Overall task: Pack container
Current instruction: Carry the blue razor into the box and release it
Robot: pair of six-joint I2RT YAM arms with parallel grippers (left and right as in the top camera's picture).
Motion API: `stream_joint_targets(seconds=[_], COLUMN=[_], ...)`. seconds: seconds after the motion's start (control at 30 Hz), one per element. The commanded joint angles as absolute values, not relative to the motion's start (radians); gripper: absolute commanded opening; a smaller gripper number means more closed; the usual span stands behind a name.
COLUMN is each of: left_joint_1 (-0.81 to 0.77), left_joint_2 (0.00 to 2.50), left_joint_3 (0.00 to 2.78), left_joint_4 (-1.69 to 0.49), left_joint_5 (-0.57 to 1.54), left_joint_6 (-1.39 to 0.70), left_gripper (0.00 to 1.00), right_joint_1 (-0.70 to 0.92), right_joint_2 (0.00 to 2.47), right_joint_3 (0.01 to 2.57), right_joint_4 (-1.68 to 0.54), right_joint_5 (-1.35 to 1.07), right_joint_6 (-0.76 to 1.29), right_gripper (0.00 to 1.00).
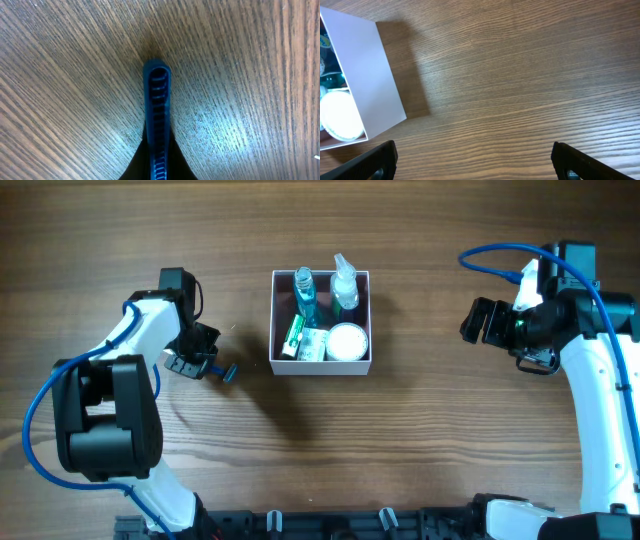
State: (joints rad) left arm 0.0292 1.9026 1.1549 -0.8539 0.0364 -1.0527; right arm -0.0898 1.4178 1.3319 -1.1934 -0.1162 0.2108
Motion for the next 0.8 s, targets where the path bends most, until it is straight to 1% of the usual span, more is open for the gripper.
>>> stream_joint_targets(seconds=[0.0,0.07,0.17,0.23,0.37,0.5,0.63,0.77], left_joint_1=[0.037,0.036,0.024,-0.004,-0.086,-0.21,-0.326,-0.392], left_joint_2=[1.914,1.897,1.848,1.795,1.7,1.617,1.604,1.635], left_joint_3=[1.127,1.147,1.218,1.279,1.374,1.438,1.44,1.44], left_joint_4=[-0.902,-0.926,-1.02,-1.078,-1.124,-1.078,-1.003,-0.953], left_joint_5=[0.026,0.042,0.039,0.022,-0.01,-0.012,-0.015,-0.019], left_joint_6=[-1.05,-1.013,-0.954,-0.883,-0.731,-0.545,-0.347,-0.266], left_gripper=[0.04,0.04,0.04,0.04,0.04,0.04,0.04,0.04], right_joint_1=[-0.091,-0.091,-0.091,-0.091,-0.091,-0.091,-0.091,-0.091], right_joint_2=[1.423,1.423,1.423,1.423,1.423,1.423,1.423,1.423], right_joint_3=[1.327,1.327,1.327,1.327,1.327,1.327,1.327,1.327], right_joint_4=[-1.195,-1.194,-1.191,-1.19,-1.19,-1.19,-1.191,-1.191], right_joint_5=[-0.129,-0.129,-0.129,-0.129,-0.129,-0.129,-0.129,-0.129], right_joint_6=[0.202,0.201,0.202,0.201,0.201,0.202,0.201,0.202], right_gripper=[1.0,1.0,1.0,1.0,1.0,1.0,1.0,1.0])
